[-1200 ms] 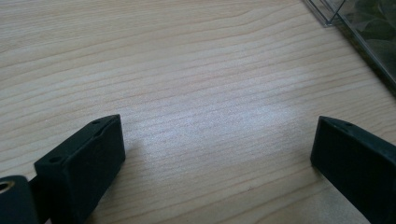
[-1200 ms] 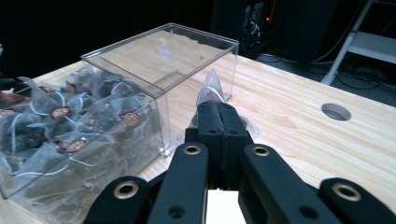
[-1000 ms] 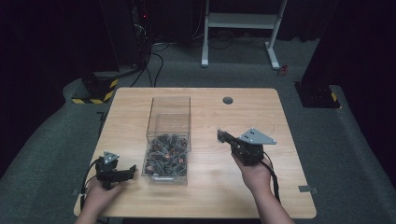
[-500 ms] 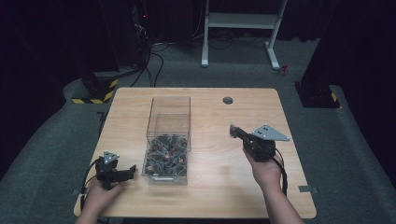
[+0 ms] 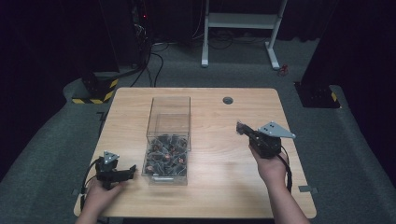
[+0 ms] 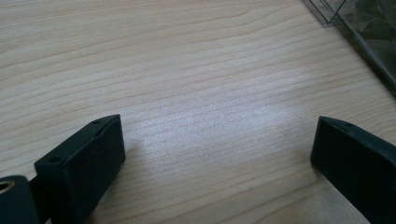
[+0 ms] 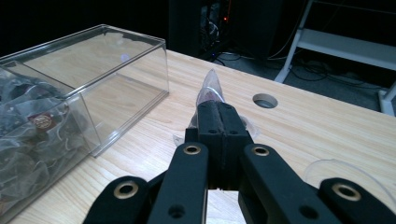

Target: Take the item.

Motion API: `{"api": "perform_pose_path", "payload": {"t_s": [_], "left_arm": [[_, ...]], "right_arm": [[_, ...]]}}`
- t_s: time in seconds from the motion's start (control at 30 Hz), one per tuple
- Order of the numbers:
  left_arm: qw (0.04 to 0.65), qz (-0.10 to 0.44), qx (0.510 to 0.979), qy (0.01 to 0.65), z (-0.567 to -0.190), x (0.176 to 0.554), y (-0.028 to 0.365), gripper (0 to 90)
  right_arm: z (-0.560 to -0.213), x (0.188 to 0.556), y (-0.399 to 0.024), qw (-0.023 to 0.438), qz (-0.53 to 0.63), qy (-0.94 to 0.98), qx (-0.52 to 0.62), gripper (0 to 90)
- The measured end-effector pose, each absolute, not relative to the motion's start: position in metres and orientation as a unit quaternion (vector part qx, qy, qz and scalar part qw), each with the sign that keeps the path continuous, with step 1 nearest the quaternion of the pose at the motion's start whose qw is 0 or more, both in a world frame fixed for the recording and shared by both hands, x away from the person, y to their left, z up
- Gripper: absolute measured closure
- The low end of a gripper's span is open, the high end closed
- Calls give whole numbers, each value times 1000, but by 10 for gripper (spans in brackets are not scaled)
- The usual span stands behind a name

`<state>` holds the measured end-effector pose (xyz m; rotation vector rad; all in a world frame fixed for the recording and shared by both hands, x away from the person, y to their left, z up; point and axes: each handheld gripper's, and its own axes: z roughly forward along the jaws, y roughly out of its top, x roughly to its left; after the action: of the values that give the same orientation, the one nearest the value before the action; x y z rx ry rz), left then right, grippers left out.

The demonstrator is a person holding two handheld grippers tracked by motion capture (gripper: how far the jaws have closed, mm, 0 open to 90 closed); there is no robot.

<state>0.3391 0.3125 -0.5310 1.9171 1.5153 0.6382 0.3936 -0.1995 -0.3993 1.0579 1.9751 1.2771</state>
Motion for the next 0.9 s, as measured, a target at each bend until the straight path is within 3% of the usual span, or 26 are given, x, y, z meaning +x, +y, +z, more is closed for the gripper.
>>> {"api": "perform_pose_path", "payload": {"t_s": [0.9], "left_arm": [[303, 241, 723, 572, -531, 339, 313, 33]], "right_arm": [[-400, 410, -236, 299, 452, 720, 433, 900]]}}
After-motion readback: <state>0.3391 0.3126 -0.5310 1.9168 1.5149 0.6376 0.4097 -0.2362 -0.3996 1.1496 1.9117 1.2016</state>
